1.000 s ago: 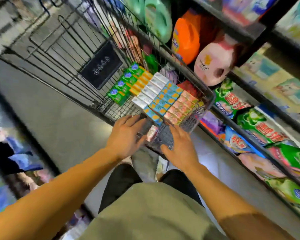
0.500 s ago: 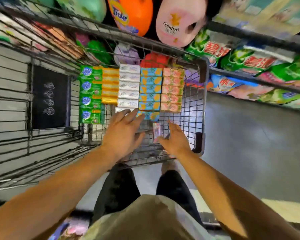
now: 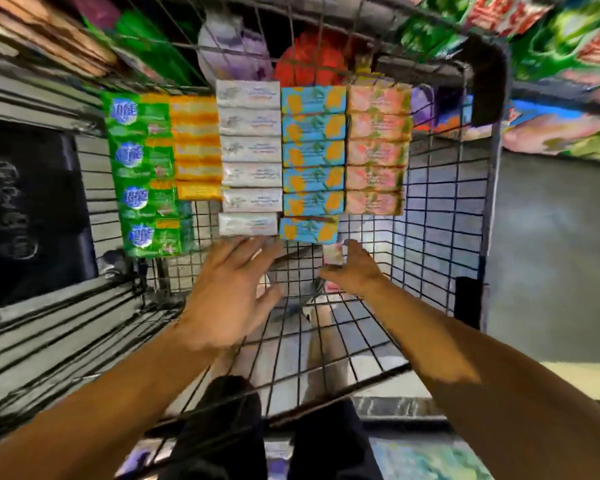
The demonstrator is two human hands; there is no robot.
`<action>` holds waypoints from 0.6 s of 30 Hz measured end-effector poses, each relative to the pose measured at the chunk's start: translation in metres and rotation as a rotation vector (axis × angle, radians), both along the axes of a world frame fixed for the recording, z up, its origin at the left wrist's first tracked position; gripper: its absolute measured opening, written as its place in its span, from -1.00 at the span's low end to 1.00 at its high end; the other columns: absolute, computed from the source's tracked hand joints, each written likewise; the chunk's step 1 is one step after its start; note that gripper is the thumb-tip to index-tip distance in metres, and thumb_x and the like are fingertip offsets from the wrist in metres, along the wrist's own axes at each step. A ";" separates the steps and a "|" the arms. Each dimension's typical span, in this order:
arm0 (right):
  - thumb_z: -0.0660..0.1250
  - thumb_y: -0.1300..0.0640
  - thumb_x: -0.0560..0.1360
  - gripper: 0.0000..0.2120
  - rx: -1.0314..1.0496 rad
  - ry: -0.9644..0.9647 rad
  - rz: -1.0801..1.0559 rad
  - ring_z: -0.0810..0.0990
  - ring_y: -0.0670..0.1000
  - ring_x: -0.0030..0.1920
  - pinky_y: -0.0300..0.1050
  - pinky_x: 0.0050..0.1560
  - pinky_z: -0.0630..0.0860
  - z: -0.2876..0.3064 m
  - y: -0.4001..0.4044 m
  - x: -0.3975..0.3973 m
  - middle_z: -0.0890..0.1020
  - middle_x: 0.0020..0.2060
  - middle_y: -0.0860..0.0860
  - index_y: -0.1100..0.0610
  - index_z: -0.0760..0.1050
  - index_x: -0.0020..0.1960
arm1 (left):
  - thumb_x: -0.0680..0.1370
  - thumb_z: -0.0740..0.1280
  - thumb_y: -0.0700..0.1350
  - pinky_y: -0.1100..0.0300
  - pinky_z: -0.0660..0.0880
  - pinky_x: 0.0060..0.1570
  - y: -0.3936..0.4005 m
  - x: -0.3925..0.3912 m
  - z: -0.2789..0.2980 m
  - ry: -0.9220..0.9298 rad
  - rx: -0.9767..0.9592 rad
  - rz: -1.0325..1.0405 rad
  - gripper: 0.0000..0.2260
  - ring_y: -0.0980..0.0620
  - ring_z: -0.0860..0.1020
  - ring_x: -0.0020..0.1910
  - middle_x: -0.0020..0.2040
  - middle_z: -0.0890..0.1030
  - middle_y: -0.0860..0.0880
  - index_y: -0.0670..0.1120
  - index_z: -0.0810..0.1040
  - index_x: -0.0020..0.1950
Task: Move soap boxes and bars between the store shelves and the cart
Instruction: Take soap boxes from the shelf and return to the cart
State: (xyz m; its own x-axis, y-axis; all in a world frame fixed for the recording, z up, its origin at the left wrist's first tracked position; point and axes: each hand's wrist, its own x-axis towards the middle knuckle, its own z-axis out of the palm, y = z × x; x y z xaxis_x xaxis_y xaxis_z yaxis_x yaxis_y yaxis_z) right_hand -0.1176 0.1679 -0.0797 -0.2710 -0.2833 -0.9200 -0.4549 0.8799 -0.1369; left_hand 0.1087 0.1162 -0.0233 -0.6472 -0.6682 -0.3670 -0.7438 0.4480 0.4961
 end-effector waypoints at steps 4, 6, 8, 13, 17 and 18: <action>0.52 0.03 0.42 -0.34 0.014 0.079 0.083 0.51 0.16 0.26 -0.16 0.01 0.40 -0.021 -0.003 0.009 0.49 0.26 0.13 0.22 0.28 0.36 | 0.50 0.18 0.11 -0.10 0.42 0.31 -0.005 -0.009 -0.014 0.013 0.028 0.052 -0.49 -0.19 0.49 0.28 0.32 0.55 -0.11 -0.09 0.52 0.37; 0.51 0.09 0.42 -0.40 0.017 0.120 0.096 0.53 0.16 0.23 -0.17 -0.05 0.38 -0.023 -0.003 0.009 0.52 0.22 0.14 0.23 0.30 0.32 | 0.49 0.19 0.09 -0.07 0.43 0.30 -0.004 -0.017 -0.014 0.044 0.052 0.095 -0.50 -0.19 0.49 0.27 0.31 0.56 -0.11 -0.10 0.53 0.36; 0.48 0.13 0.42 -0.50 0.022 0.150 0.089 0.58 0.13 0.16 -0.19 -0.09 0.43 -0.018 -0.004 0.005 0.59 0.16 0.12 0.20 0.38 0.28 | 0.50 0.18 0.09 -0.06 0.42 0.31 -0.003 -0.024 -0.009 0.067 0.078 0.108 -0.49 -0.18 0.48 0.28 0.33 0.55 -0.10 -0.10 0.52 0.38; 0.45 -0.02 0.41 -0.68 -0.020 0.154 0.002 0.59 -0.04 -0.16 -0.30 -0.41 0.35 0.017 0.006 -0.020 0.67 -0.11 -0.01 0.06 0.58 0.13 | 0.49 0.19 0.08 0.00 0.41 0.27 -0.006 -0.051 0.008 0.093 0.065 0.100 -0.50 -0.14 0.48 0.24 0.30 0.55 -0.08 -0.11 0.53 0.35; 0.48 -0.07 0.32 -0.55 -0.205 0.070 -0.236 0.68 -0.08 -0.13 -0.15 -0.13 0.62 0.062 0.029 -0.036 0.71 -0.09 -0.03 0.06 0.58 0.16 | 0.46 0.35 0.00 -0.01 0.48 0.11 -0.012 -0.079 0.008 0.131 0.008 0.165 -0.58 -0.20 0.51 0.09 0.16 0.58 -0.14 -0.14 0.58 0.27; 0.50 0.01 0.34 -0.56 -0.241 0.026 -0.327 0.70 -0.08 -0.14 -0.14 -0.14 0.64 0.071 0.034 -0.040 0.71 -0.06 0.02 0.08 0.57 0.18 | 0.46 0.39 -0.03 -0.04 0.48 0.10 -0.015 -0.088 0.007 0.131 0.003 0.166 -0.59 -0.23 0.50 0.08 0.15 0.58 -0.15 -0.16 0.58 0.26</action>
State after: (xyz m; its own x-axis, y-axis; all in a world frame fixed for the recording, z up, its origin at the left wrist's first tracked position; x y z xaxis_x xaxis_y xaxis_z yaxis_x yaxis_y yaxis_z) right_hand -0.1572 0.2023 -0.0090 -0.4052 -0.3844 -0.8294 -0.1622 0.9231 -0.3486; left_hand 0.0209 0.1013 -0.0167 -0.5709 -0.7685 -0.2888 -0.7361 0.3233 0.5947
